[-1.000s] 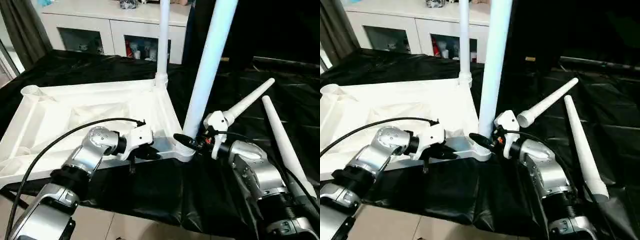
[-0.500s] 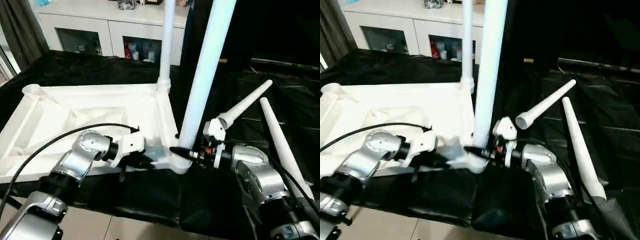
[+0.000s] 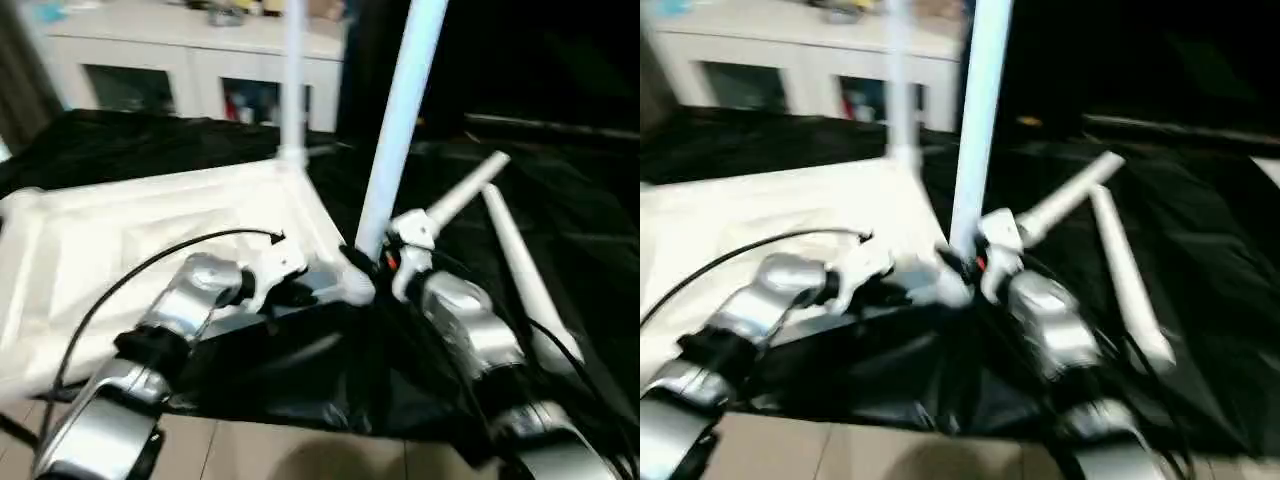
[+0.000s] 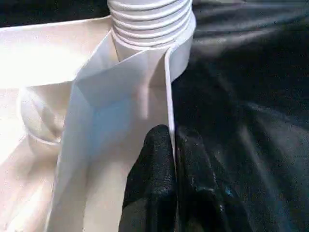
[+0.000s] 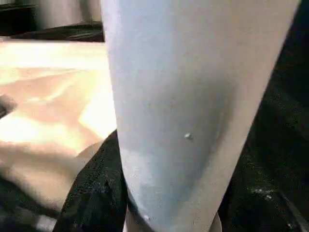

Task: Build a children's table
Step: Insert table leg to table base

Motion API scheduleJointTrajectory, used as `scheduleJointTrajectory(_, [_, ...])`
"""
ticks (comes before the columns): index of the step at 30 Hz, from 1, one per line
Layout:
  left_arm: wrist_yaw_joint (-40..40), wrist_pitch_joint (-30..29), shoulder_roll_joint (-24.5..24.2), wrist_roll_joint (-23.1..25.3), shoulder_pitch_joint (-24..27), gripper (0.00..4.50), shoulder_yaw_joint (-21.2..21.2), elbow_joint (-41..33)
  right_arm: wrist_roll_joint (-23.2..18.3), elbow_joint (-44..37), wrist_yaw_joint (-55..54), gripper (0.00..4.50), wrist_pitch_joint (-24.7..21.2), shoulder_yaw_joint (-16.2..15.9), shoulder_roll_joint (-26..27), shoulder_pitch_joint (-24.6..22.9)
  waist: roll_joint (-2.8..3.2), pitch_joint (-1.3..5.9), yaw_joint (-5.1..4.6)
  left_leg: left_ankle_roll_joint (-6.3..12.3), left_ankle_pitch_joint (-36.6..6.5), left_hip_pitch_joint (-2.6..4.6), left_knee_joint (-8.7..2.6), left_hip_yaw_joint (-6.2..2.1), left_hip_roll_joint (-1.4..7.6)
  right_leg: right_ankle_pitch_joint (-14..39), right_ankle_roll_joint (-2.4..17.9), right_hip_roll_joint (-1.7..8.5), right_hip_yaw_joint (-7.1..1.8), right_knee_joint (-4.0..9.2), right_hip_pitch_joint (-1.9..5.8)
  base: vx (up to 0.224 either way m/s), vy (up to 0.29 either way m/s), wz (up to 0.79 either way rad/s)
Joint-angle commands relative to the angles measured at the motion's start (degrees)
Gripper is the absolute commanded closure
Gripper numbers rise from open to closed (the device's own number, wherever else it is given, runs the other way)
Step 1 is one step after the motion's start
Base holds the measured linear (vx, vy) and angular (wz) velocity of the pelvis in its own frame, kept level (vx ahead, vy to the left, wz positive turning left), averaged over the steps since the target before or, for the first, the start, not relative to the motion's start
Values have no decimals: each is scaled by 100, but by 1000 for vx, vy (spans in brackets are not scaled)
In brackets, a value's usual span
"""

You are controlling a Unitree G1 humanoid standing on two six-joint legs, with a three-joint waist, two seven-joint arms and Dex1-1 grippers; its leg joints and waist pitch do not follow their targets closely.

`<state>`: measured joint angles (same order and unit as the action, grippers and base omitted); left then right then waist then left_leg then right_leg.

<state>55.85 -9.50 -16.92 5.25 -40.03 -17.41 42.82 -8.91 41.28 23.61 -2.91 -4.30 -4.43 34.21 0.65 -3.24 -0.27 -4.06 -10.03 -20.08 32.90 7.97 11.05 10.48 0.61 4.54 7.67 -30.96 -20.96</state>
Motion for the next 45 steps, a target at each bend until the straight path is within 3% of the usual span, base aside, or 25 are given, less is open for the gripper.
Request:
scheduleJointTrajectory(1, [-317, -166, 221, 19, -396, 450, 113, -55, 125, 1236, -1114, 260, -416, 312, 115, 87, 222, 170, 51, -378, -5172, -216, -1147, -177, 518, 2070, 529, 193, -151, -425, 479, -107, 28, -11])
scheduleJointTrajectory(2, [-512, -295, 301, 62, -468, 450, 144, 15, 73, 1447, -1404, 260, -403, 406, 225, 272, 129, 162, 255, -308, -5139, -264, -1342, 75, 543, 1474, 500, 113, -367, -892, 424, -89, -47, 12])
scheduleJointTrajectory(3, [-611, -360, 349, 78, -498, 450, 162, 38, 69, 1537, -1568, 260, -388, 442, 269, 353, -34, 184, 290, -266, -4676, -78, -1163, 174, 404, 2136, 447, 150, -558, -737, 245, -89, -47, 12])
scheduleJointTrajectory(4, [-807, -470, 435, 118, -566, 450, 172, 83, 57, 1710, -1848, 260, -339, 515, 381, 533, -267, 82, 251, -281, -2800, 958, 684, 230, -190, 6188, 91, 670, -419, 1023, -999, 60, -124, 17])
scheduleJointTrajectory(5, [-854, -498, 454, 130, -583, 450, 168, 93, 59, 1753, -1919, 260, -330, 537, 410, 575, -333, 123, 172, -62, -1823, 711, 831, 116, -227, 6794, 72, 877, -578, 986, -827, 153, -49, -36])
scheduleJointTrajectory(6, [-1042, -636, 542, 141, -656, 450, 174, 117, 85, 1934, -2261, 260, -242, 625, 537, 764, -178, 225, 398, -10, -1109, -147, -16, -177, 99, 5016, 55, 992, -657, 414, 278, 153, -49, -36])
scheduleJointTrajectory(7, [-1085, -689, 568, 134, -672, 450, 182, 115, 109, 1986, -2321, 260, -217, 629, 567, 813, -113, 323, 395, -65, -1066, 44, -188, -149, 159, 3981, 152, 700, -544, 284, 76, 67, 25, -34])
scheduleJointTrajectory(8, [-1099, -707, 577, 132, -675, 450, 185, 106, 125, 2009, -2362, 260, -205, 622, 586, 835, -50, 368, 315, -197, -969, 189, -283, -110, 223, 1809, 677, 422, -479, 34, -4, -5, -29, 18])
scheduleJointTrajectory(9, [-1124, -738, 592, 132, -681, 450, 188, 94, 151, 2068, -2419, 260, -177, 607, 620, 881, -75, 365, 303, -195, -960, 207, -317, -61, 223, 1134, 932, 407, -475, 13, 15, -5, -29, 18])
scheduleJointTrajectory(10, [-1136, -752, 599, 136, -683, 450, 188, 87, 177, 2128, -2438, 260, -160, 579, 655, 923, -165, 293, 265, -77, -1381, 119, -388, -2, 163, 1286, 1077, 376, -467, 51, 74, 0, 0, 0])
scheduleJointTrajectory(11, [-1136, -761, 596, 135, -678, 450, 191, 74, 200, 2171, -2444, 260, -154, 549, 691, 955, -175, 245, 251, -44, -2134, 223, -332, 48, 110, 2742, 857, 399, -434, 249, -48, 0, 0, 0])
scheduleJointTrajectory(12, [-1149, -776, 595, 144, -676, 450, 196, 75, 215, 2285, -2478, 260, -104, 554, 719, 1015, -207, 258, 222, -19, -2333, 226, -304, 22, 64, 3533, 623, 455, -416, 335, -54, 0, 0, 0])
scheduleJointTrajectory(13, [-1152, -780, 591, 150, -671, 450, 199, 73, 249, 2359, -2481, 260, -65, 533, 728, 1055, -226, 267, 216, 0, -2283, 168, -326, -2, 73, 3705, 485, 469, -407, 362, -19, 0, 0, 0])
scheduleJointTrajectory(14, [-1158, -784, 592, 154, -670, 450, 201, 73, 261, 2395, -2489, 260, -45, 532, 731, 1075, -207, 275, 214, 15, -2190, 155, -332, -10, 84, 3853, 299, 483, -380, 426, -29, 0, 0, 0])
scheduleJointTrajectory(18, [-1211, -832, 557, 175, -635, 450, 217, 56, 339, 2592, -2578, 260, 100, 578, 783, 1218, -201, 298, 213, -8, -1908, 95, -394, -21, 139, 3360, 344, 477, -362, 389, 5, 0, 0, 0])
scheduleJointTrajectory(27, [-1234, -827, 529, 180, -624, 450, 223, 59, 382, 2756, -2574, 260, 221, 633, 813, 1291, -209, 327, 198, -44, -1646, 52, -423, 6, 194, 2280, 838, 484, -441, 234, 39, 0, 0, 0])
scheduleJointTrajectory(35, [-1214, -772, 499, 195, -616, 450, 182, 54, 586, 2846, -2441, 260, 419, 526, 829, 1369, -180, 331, 202, -55, -1562, 58, -413, 44, 197, 2030, 1005, 475, -450, 208, 57, 0, 0, 0])
scheduleJointTrajectory(37, [-1214, -691, 478, 212, -633, 450, 160, 57, 455, 2799, -2210, 191, 540, 635, 843, 1394, -190, 327, 205, -41, -1624, 67, -412, 52, 198, 2166, 985, 483, -448, 225, 52, 0, 0, 0])
scheduleJointTrajectory(39, [-1162, -588, 464, 200, -625, 450, 150, 33, 418, 2735, -2072, 188, 621, 670, 815, 1422, -184, 325, 204, -30, -1628, 63, -416, 54, 205, 2184, 977, 479, -449, 228, 57, 0, 0, 0])
scheduleJointTrajectory(41, [-1140, -585, 452, 193, -601, 450, 147, -14, 378, 2671, -1936, 178, 697, 716, 791, 1436, -170, 351, 218, -33, -1486, 66, -403, 66, 213, 1899, 1071, 483, -459, 196, 61, 0, 0, 0])
scheduleJointTrajectory(42, [-1123, -566, 442, 199, -590, 450, 135, -32, 358, 2646, -1892, 151, 715, 736, 782, 1438, -182, 369, 216, -8, -1256, 32, -396, 67, 224, 1536, 1170, 474, -464, 133, 94, 0, 0, 0])
scheduleJointTrajectory(44, [-1075, -500, 416, 203, -554, 450, 110, -73, 316, 2546, -1729, 131, 809, 773, 743, 1438, -136, 369, 228, 49, -1098, 52, -376, 96, 224, 1183, 1353, 474, -468, 99, 83, 0, 0, 0])
scheduleJointTrajectory(45, [-1044, -471, 401, 201, -527, 450, 97, -104, 313, 2465, -1619, 131, 874, 767, 711, 1426, -148, 381, 232, 75, -1030, 39, -362, 106, 217, 1088, 1390, 470, -466, 89, 102, 0, 0, 0])
